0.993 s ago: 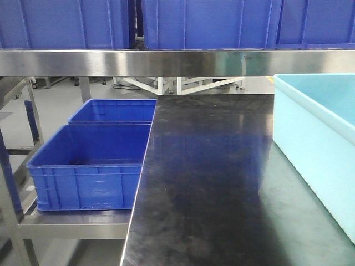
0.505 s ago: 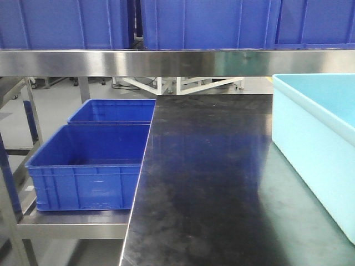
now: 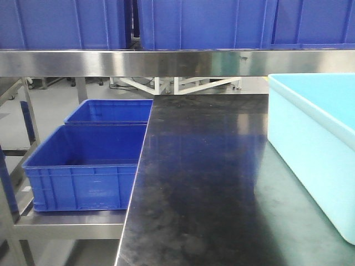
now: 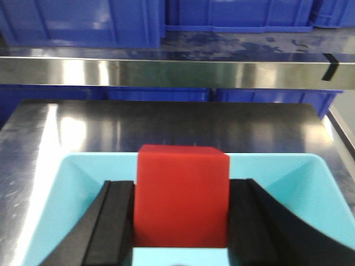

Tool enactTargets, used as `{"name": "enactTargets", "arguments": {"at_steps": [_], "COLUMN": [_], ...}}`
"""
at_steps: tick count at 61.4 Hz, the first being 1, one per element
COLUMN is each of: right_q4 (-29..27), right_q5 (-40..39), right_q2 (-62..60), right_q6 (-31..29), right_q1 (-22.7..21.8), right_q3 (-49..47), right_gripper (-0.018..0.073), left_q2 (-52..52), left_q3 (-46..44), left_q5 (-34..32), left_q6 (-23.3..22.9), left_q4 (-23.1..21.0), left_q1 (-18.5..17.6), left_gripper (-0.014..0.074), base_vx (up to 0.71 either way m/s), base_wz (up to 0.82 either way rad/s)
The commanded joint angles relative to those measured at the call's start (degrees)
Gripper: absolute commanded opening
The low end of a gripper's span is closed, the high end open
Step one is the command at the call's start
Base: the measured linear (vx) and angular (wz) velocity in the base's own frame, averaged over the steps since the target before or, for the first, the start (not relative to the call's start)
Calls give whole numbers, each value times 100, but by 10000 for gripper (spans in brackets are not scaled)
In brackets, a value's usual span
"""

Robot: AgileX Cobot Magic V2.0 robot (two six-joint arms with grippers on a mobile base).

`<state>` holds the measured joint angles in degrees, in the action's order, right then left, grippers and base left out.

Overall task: Pick red cube and place on left shelf
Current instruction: 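Raise the red cube out of the cyan bin with the right gripper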

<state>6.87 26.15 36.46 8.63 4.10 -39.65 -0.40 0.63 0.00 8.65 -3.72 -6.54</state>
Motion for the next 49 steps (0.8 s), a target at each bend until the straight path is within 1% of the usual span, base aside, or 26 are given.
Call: {"name": "enactTargets", "arguments": {"at_steps": [1, 11, 21, 25, 49], "right_q4": [22, 22, 22, 22, 22], "right_q5": [-493, -487, -476, -382, -316], "right_q2": [-109, -115, -115, -115, -115], "right_q6": [-18, -18, -18, -18, -18], "right_q1": [163, 365, 365, 365, 365], "right_q3": [-2, 171, 171, 171, 171], "right_gripper": [57, 57, 57, 57, 57], "left_q2": [46, 46, 46, 46, 46], "left_q3": [126, 126, 126, 126, 126], "left_q5": [-480, -480, -480, -480, -480], "left_q6": [11, 11, 11, 11, 11], "left_q4": [-11, -11, -11, -11, -11], "left_q1": [-35, -35, -35, -35, -35], "left_gripper": [106, 106, 106, 106, 106], "base_vx": [0, 0, -2, 6, 0], "base_wz": [0, 0, -11, 34, 0]}}
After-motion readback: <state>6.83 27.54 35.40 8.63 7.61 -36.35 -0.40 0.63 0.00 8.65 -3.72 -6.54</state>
